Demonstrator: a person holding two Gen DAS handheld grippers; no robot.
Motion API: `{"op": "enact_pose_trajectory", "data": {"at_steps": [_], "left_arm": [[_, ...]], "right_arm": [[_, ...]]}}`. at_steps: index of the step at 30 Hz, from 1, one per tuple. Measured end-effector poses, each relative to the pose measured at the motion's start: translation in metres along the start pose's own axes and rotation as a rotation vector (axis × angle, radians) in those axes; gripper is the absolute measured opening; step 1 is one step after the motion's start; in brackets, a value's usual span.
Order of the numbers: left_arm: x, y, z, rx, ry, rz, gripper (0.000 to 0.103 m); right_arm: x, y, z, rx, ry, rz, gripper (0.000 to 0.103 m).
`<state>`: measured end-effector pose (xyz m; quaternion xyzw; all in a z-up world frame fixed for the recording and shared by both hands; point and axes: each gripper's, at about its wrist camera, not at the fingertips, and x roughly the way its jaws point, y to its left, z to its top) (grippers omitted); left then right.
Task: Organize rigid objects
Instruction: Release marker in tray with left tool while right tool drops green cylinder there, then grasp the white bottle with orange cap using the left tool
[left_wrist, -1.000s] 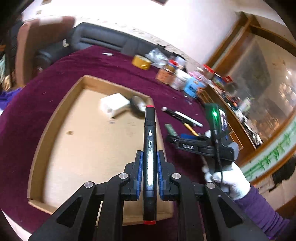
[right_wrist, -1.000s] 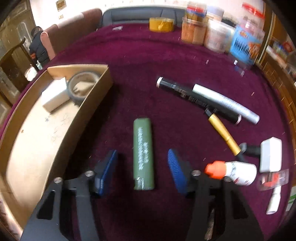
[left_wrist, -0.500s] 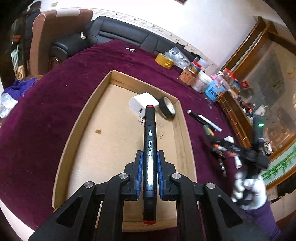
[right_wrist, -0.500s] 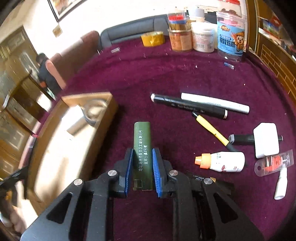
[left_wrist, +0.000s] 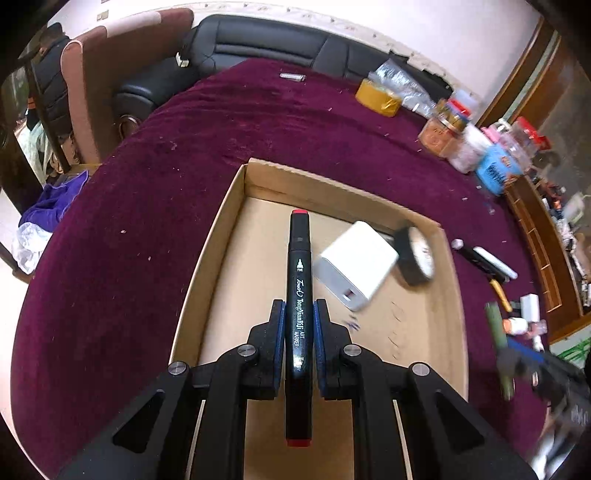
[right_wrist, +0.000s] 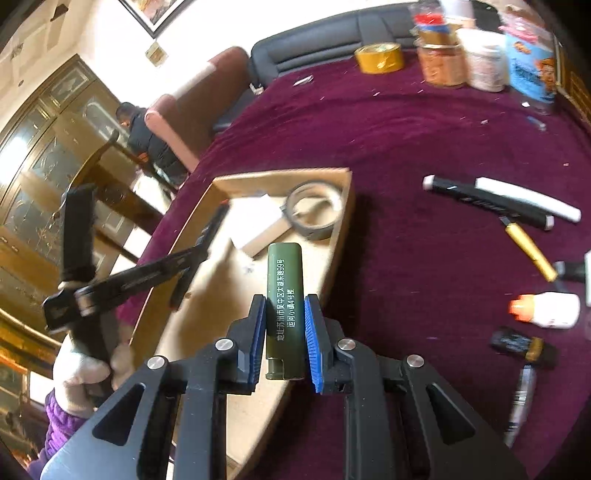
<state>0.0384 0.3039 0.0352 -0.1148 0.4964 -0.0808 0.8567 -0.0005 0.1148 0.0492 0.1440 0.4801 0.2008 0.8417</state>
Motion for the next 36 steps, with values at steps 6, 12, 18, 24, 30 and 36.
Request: {"op": "enact_pose_trajectory", "data": {"at_steps": [6,12,18,24,30,36], "left_arm": [[0.023,0.006,0.011,-0.028,0.036,0.022,0.012],[0.012,0.016,0.005,-0.072,0.007,-0.063,0.028],[-0.001,0.030,-0.003,-0.127,-0.071,-0.118,0.059],[0.001,0.024,-0.002,-0.106,-0.070,-0.084,0.059],[0.001,0.013,-0.011,-0.044,-0.054,-0.006,0.059],[-0.005,0.021,-0.014,-0.078,-0.087,-0.059,0.059]], "right_arm": [[0.034,0.018,0.006,-0.017,0.050,-0.025,0.018],[0.061,0.021,0.014,-0.031,0.058,-0.097,0.019],[0.059,0.013,0.018,0.026,0.037,-0.054,0.027],[0.012,-0.002,0.012,0.059,-0.061,-0.061,0.028],[-0.062,-0.049,-0.009,0.096,-0.197,-0.183,0.028],[-0.157,-0.097,-0.050,0.106,-0.400,-0.417,0.046]]}}
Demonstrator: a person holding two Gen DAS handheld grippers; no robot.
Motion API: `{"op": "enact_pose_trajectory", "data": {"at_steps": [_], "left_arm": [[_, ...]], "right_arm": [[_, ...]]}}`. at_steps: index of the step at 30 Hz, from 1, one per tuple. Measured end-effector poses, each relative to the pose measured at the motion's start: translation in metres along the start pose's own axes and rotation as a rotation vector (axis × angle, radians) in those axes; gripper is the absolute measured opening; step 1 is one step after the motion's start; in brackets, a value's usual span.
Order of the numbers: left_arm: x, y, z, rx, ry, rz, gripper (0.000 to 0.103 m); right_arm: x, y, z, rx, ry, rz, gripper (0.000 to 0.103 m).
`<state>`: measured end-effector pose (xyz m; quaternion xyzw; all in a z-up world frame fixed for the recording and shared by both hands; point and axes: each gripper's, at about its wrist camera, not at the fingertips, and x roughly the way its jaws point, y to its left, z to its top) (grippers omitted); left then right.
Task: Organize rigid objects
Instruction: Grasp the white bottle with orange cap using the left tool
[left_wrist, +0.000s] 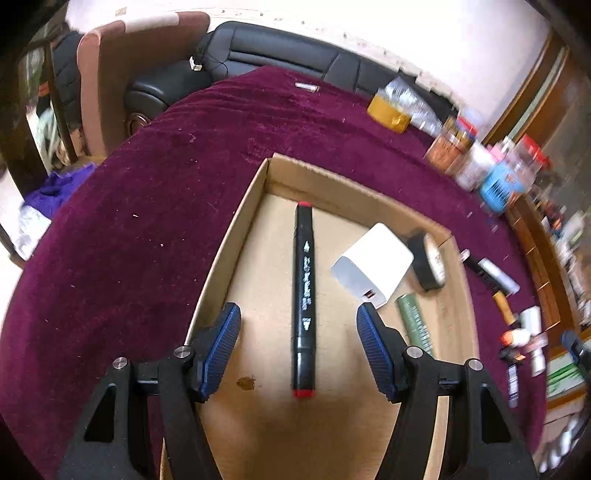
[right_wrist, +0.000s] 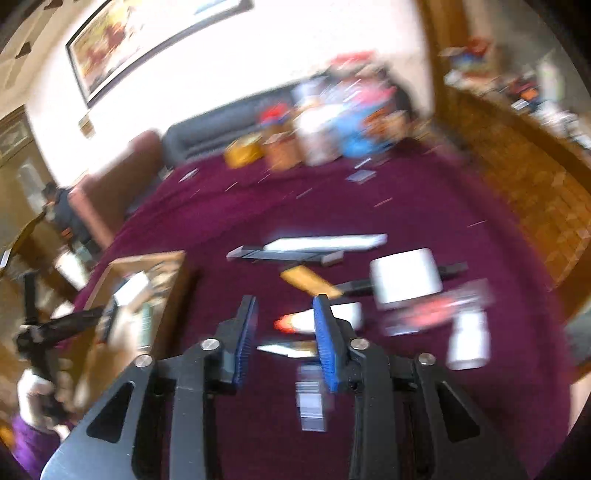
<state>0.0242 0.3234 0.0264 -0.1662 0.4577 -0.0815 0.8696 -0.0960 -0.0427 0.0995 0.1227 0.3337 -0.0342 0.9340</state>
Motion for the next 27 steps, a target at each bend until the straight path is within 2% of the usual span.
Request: {"op": "enact_pose_trajectory", "data": {"at_steps": [1,2,3,5,7,8,9,13,18,21,24,27], "left_arm": [[-0.004,0.004,0.001,-0.018,-0.016,-0.027,0.059],[-0.011,0.006,0.002,-0.036,-0.045,-0.043,0.059],[-0.019,0.007,0.002,-0.047,-0.073,-0.046,0.059],[-0.042,-0.003,-0.002,-0.046,-0.116,-0.093,0.060],[-0.060,-0.021,-0.008,-0.026,-0.139,-0.141,0.069],[-0.069,-0.036,-0.011,0.001,-0.147,-0.156,0.075],[-0.073,-0.053,-0.013,0.033,-0.150,-0.171,0.077],[-0.075,-0.121,-0.028,0.175,-0.094,-0.221,0.077],[-0.031,-0.196,-0.052,0.281,0.047,-0.213,0.077],[-0.002,-0.232,-0.065,0.322,0.117,-0.205,0.077],[0.020,-0.269,-0.074,0.393,0.128,-0.191,0.077],[0.040,-0.307,-0.082,0.525,0.111,-0.142,0.077]], "right_arm": [[-0.009,-0.010,-0.002,0.003,-0.037,-0.027,0.074],[-0.015,-0.023,-0.002,0.011,-0.076,-0.056,0.087],[-0.021,-0.040,-0.005,0.033,-0.118,-0.103,0.093],[-0.014,-0.063,-0.003,0.084,-0.094,-0.144,0.093],[0.000,-0.092,0.000,0.165,-0.042,-0.132,0.093],[0.009,-0.105,0.001,0.208,-0.036,-0.125,0.093],[0.014,-0.112,0.002,0.228,-0.039,-0.127,0.093],[0.040,-0.140,0.004,0.282,-0.052,-0.166,0.093],[0.053,-0.160,-0.010,0.334,-0.046,-0.161,0.093],[0.050,-0.176,-0.015,0.414,-0.045,-0.105,0.093],[0.059,-0.188,-0.020,0.463,0.000,-0.048,0.094],[0.057,-0.189,-0.022,0.469,-0.010,-0.034,0.094]]}}
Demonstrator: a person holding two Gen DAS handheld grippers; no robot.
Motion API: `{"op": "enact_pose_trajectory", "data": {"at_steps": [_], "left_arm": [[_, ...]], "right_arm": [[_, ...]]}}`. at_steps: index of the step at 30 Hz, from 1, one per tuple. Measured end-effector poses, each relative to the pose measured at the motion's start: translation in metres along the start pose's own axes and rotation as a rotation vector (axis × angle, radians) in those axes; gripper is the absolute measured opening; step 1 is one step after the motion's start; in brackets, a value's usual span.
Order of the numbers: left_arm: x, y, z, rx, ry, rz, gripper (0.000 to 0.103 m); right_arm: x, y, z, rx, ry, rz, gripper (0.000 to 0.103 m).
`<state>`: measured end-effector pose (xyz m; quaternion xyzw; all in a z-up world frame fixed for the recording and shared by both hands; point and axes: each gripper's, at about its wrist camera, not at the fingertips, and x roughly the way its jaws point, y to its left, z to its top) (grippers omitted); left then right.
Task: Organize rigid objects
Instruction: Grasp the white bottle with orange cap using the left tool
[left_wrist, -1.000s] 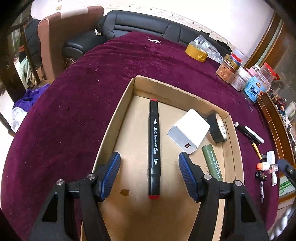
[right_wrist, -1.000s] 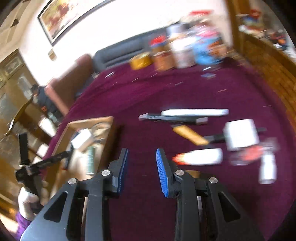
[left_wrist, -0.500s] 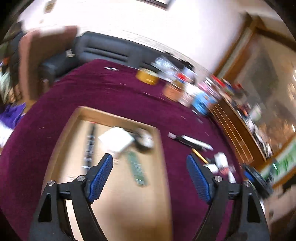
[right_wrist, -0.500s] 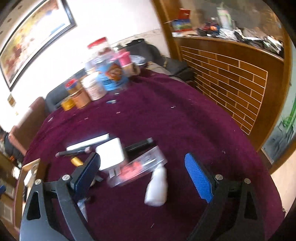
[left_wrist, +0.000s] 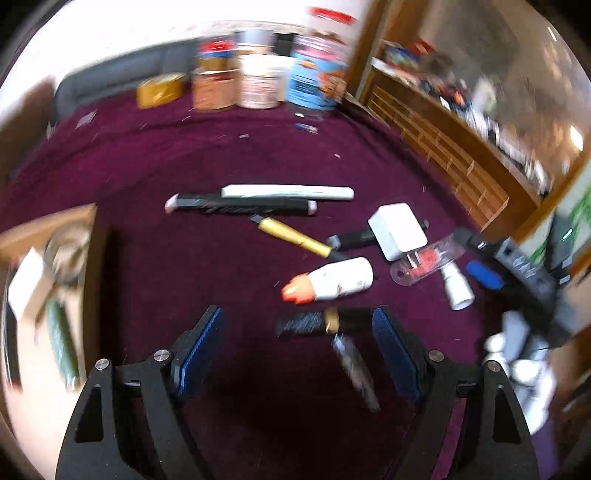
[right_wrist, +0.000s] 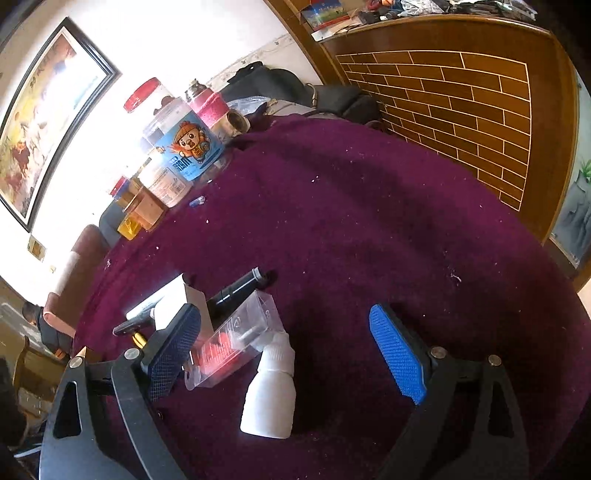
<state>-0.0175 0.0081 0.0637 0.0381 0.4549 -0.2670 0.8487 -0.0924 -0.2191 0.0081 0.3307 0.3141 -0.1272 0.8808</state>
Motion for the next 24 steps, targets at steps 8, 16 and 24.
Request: {"op": "enact_pose_trajectory", "data": {"at_steps": [8,16,24], "left_arm": [[0.056,-0.029,0.016,0.181,0.088,0.062,0.055],[0.026,-0.035,-0.006,0.173,0.082,0.002,0.033],[0.040,-0.038,-0.013,0.191,0.061,0.055,0.040]], "right_arm": [[0.002,0.000,-0.002,-0.003,0.005,0.008,0.095],[0.003,0.001,-0.002,-0.004,0.008,0.006,0.095],[0.003,0.001,-0.002,-0.005,0.007,0.005,0.096]]}}
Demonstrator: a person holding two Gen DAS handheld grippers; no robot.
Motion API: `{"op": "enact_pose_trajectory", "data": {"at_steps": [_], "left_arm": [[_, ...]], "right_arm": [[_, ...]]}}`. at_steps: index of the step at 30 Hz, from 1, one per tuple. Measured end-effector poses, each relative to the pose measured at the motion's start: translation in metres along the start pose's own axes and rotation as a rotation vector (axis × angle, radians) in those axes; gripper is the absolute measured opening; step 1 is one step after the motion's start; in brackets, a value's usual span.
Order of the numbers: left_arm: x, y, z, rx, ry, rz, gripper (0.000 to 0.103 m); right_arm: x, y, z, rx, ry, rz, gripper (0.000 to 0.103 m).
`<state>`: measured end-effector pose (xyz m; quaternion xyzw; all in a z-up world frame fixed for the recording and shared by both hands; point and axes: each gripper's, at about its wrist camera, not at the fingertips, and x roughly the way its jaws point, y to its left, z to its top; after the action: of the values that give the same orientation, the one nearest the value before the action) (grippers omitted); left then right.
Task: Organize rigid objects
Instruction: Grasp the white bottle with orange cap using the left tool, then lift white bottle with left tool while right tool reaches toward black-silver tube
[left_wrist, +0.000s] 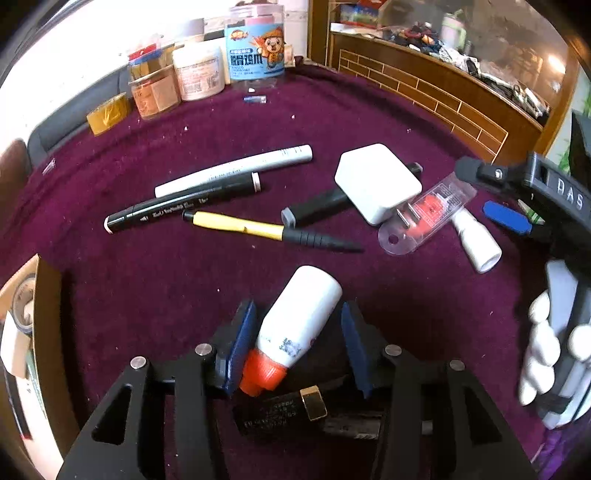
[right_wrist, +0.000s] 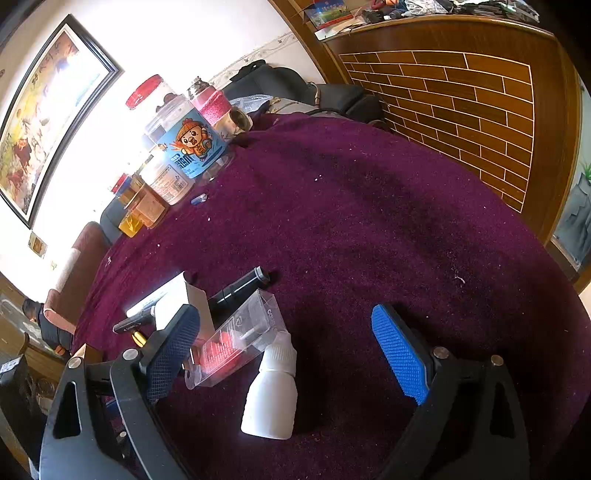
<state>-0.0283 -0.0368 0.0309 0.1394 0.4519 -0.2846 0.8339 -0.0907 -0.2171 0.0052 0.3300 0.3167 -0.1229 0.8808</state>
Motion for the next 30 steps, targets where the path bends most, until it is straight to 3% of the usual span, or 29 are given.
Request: {"op": "enact_pose_trajectory", "data": {"at_steps": [1,2,5,14,18,21,22,24,26,30], "left_arm": [[-0.001,0.002,-0.001,-0.013,0.004,-0.005,0.036],[-0.005,0.006,-0.001,-0.036,0.006,-0.027,0.024],[-0.024,0.022,-0.008,-0.104,-0.020,-0.077,0.023],[-0.125,0.094,-0.061,-0.365,-0.214,-0.241,0.023],[-0.149,0.123,-0.087,-0.460,-0.269,-0.247,0.023],[-0.161,0.141,-0.104,-0.501,-0.283,-0.235,0.023],[-0.163,0.144,-0.109,-0.509,-0.289,-0.228,0.023],[-0.168,0.155,-0.119,-0.523,-0.306,-0.204,0.023],[-0.169,0.164,-0.126,-0.543,-0.315,-0.202,0.023],[-0.166,0.178,-0.138,-0.581,-0.328,-0.228,0.023]], "right_arm": [[0.000,0.000,0.000,-0.001,0.000,0.001,0.096],[0.000,0.000,0.000,0.000,0.000,0.001,0.096],[0.000,0.000,0.000,0.000,0.000,0.001,0.096],[0.000,0.003,0.000,-0.013,0.001,-0.019,0.096],[-0.001,0.006,0.000,-0.020,-0.004,-0.055,0.096],[-0.021,0.034,-0.009,-0.153,-0.047,-0.205,0.093],[-0.031,0.044,-0.014,-0.185,-0.057,-0.178,0.093],[-0.048,0.069,-0.027,-0.237,-0.017,-0.074,0.093],[-0.049,0.095,-0.044,-0.293,0.090,0.014,0.093],[-0.023,0.122,-0.075,-0.326,0.287,0.061,0.092]]}}
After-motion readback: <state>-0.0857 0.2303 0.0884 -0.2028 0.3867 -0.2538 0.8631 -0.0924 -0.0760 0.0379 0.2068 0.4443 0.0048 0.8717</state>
